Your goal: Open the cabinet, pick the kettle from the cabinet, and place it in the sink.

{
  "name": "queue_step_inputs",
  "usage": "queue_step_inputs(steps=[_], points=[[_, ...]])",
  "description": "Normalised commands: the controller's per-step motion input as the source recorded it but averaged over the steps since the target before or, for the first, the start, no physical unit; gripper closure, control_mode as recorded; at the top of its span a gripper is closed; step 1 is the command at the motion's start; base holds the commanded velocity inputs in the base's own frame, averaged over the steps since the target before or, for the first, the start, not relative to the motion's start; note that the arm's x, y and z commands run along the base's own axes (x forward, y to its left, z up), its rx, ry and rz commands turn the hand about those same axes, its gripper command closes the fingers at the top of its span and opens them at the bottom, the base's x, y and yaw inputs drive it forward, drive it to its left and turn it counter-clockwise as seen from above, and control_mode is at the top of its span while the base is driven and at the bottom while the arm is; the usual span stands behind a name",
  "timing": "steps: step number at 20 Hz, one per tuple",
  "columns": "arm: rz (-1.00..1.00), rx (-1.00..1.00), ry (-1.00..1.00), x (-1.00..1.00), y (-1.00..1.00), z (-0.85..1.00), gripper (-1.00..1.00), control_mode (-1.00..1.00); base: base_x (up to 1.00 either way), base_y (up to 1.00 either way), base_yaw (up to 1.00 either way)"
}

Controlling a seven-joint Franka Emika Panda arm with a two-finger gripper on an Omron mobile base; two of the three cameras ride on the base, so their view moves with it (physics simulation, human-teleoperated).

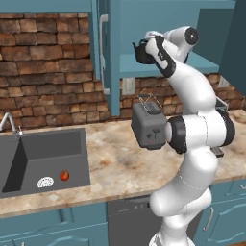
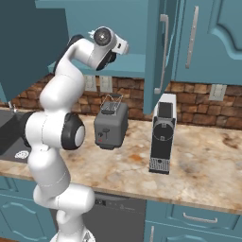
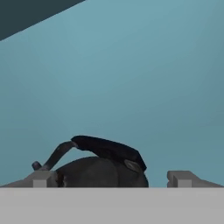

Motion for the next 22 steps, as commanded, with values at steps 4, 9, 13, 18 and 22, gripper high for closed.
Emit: queue_step_inputs(steps=[4,9,13,18,22], points=[[0.06,0.0,0.0,0.16,0.0,0.0,-1.0,-1.0,0.0,0.0,0.0],[0.06,0.01,0.0,0.15,0.0,0.0,-1.0,-1.0,0.0,0.0,0.0],[0.05,0.0,0.0,0.09,0.0,0.0,-1.0,-1.0,0.0,0.0,0.0],[0.05,0.0,0.0,-0.01,0.01,0.0,-1.0,-1.0,0.0,0.0,0.0],[0.04,0.0,0.0,-0.04,0.02,0.0,-1.0,-1.0,0.0,0.0,0.0]])
